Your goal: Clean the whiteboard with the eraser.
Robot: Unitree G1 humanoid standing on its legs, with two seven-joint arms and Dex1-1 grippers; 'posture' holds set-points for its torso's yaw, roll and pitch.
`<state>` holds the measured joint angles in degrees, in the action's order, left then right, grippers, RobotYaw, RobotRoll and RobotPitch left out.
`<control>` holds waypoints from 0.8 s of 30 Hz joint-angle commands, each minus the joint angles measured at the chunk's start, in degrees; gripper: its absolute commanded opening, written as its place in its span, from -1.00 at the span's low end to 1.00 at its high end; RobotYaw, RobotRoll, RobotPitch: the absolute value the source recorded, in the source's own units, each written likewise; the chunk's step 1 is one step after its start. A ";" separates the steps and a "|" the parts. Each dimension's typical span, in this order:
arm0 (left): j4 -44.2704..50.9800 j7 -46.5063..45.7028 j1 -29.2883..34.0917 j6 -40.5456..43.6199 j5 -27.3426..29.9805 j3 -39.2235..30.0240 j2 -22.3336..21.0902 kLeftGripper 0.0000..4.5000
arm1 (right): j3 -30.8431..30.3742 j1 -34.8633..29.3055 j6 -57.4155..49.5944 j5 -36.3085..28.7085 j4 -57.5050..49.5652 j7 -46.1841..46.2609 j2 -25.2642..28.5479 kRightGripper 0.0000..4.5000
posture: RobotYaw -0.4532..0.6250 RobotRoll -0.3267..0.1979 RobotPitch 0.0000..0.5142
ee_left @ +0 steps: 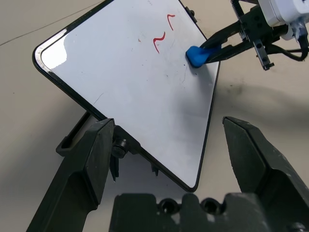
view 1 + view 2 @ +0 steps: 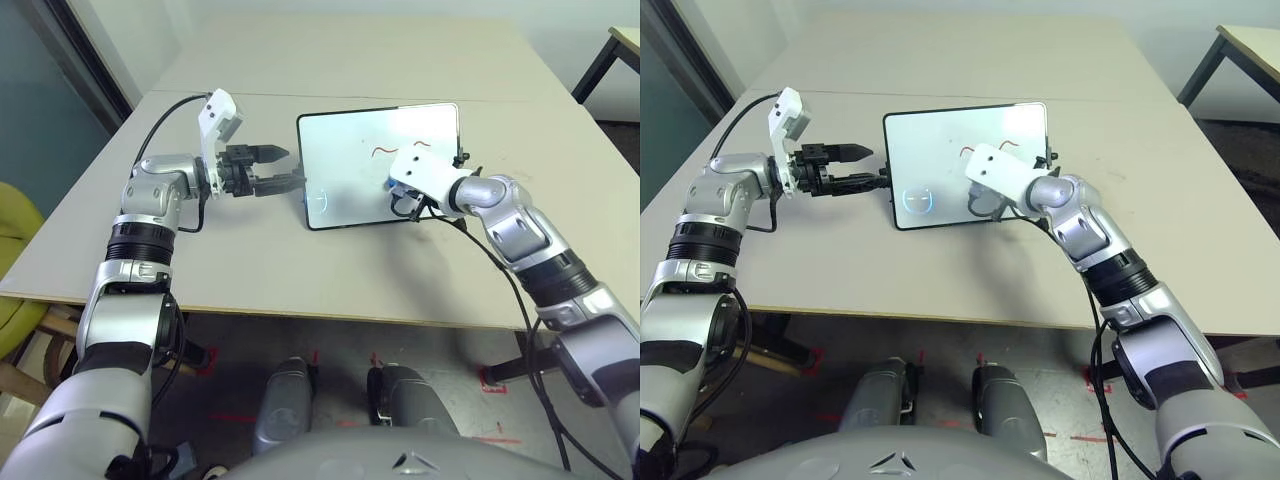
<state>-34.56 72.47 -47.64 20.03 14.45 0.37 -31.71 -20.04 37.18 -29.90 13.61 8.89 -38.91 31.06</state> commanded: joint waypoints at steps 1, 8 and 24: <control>0.17 0.00 0.08 -0.16 0.42 -0.17 -0.08 1.00 | 1.13 -1.29 -1.52 0.30 1.19 -0.34 1.13 -0.88 | 0.07 0.25 -0.73; 0.03 0.07 0.02 -0.24 0.38 -0.20 -0.23 1.00 | 1.78 -1.68 -1.51 0.31 1.56 -0.18 1.85 -0.88 | 0.07 0.25 -0.73; 0.09 0.00 -0.12 -0.20 0.30 -0.20 -0.50 1.00 | -0.62 1.24 -1.71 0.63 1.10 0.14 -3.70 -0.88 | 0.09 0.25 -0.73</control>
<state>-34.59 72.47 -47.64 19.99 14.45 0.36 -31.88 -19.41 37.81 -31.01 13.80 9.30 -38.74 28.36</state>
